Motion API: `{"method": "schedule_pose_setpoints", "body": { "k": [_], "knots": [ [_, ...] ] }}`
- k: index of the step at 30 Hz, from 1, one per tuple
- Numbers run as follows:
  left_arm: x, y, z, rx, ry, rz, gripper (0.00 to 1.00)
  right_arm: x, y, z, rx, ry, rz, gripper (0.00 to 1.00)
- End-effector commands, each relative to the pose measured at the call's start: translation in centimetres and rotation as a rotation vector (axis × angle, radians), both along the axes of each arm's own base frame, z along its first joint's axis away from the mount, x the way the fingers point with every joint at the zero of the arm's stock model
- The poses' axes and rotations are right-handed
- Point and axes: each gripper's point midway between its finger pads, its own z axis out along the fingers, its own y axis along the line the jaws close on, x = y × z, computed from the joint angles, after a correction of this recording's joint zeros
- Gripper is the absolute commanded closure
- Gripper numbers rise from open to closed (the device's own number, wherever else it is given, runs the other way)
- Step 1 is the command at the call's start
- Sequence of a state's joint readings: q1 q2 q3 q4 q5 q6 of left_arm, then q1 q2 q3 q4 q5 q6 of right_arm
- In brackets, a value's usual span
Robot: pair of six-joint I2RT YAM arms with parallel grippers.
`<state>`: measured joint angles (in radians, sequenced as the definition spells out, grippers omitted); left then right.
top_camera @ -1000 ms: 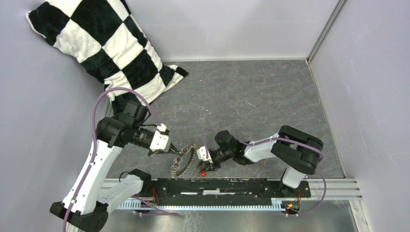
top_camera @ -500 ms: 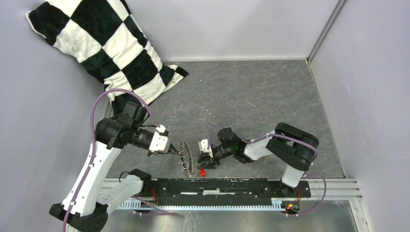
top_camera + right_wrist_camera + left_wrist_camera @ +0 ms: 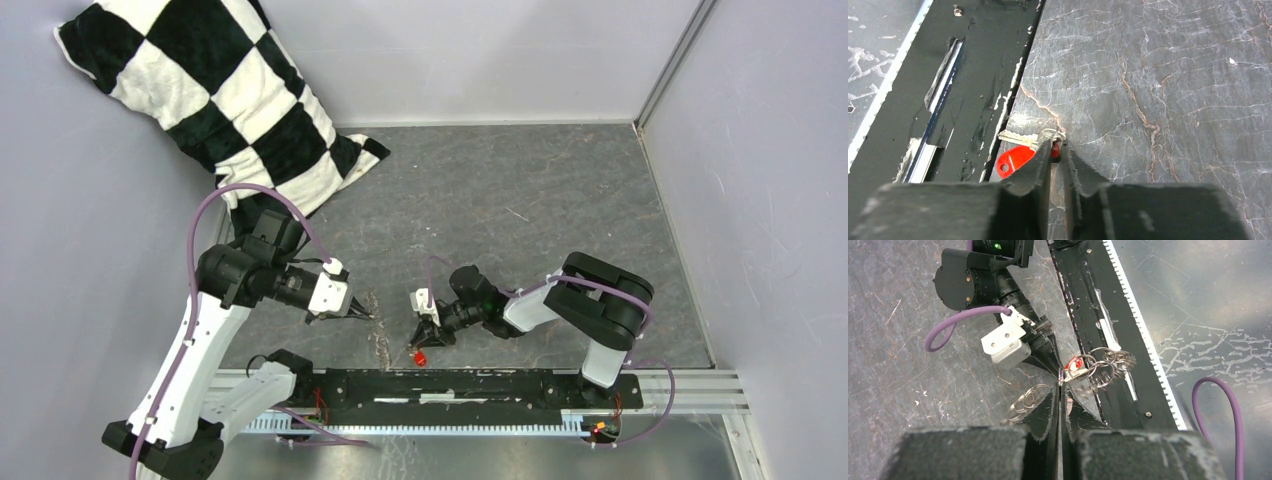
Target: Put the keys on the keyring
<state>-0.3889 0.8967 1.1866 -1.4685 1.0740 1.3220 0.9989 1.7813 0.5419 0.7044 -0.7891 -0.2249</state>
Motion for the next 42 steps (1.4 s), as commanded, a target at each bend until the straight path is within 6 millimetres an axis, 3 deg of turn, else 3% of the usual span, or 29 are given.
{"method": "schedule_pose_setpoints", "body": {
  "k": [1, 3, 10, 14, 19, 25, 32, 36, 42],
  "knots": [
    [0.0, -0.5, 1.4, -0.054, -0.083, -0.046, 0.98, 0.4, 0.7, 0.8, 0.035, -0.015, -0.006, 0.87],
    [0.0, -0.5, 1.5, -0.058, -0.083, -0.048, 0.98, 0.8, 0.7, 1.0, 0.038, -0.027, -0.027, 0.98],
    [-0.2, -0.7, 1.6, -0.072, -0.063, -0.052, 0.98, 1.6, 0.7, 4.2, 0.105, -0.085, -0.074, 0.99],
    [-0.3, -0.9, 2.1, -0.090, -0.058, -0.058, 0.98, 2.6, -0.4, 9.2, 0.166, -0.206, -0.145, 0.99],
    [-0.7, -1.7, 3.2, -0.151, 0.026, -0.079, 0.98, 3.6, -4.5, 14.9, 0.187, -0.410, -0.259, 0.99],
    [-1.1, -3.3, 4.5, -0.251, 0.235, -0.112, 0.98, 5.0, -8.2, 24.3, 0.220, -0.663, -0.356, 0.99],
    [-1.4, -5.3, 7.4, -0.310, 0.354, -0.217, 0.98, 4.9, -9.4, 31.9, 0.247, -0.867, -0.308, 0.99],
    [-2.0, -6.1, 8.4, -0.320, 0.438, -0.278, 0.98, 3.8, -9.2, 34.2, 0.293, -0.924, -0.240, 0.99],
    [-2.3, -6.1, 9.2, -0.344, 0.512, -0.303, 0.98, 1.5, -8.2, 34.9, 0.347, -0.952, -0.136, 0.99]
  ]
}}
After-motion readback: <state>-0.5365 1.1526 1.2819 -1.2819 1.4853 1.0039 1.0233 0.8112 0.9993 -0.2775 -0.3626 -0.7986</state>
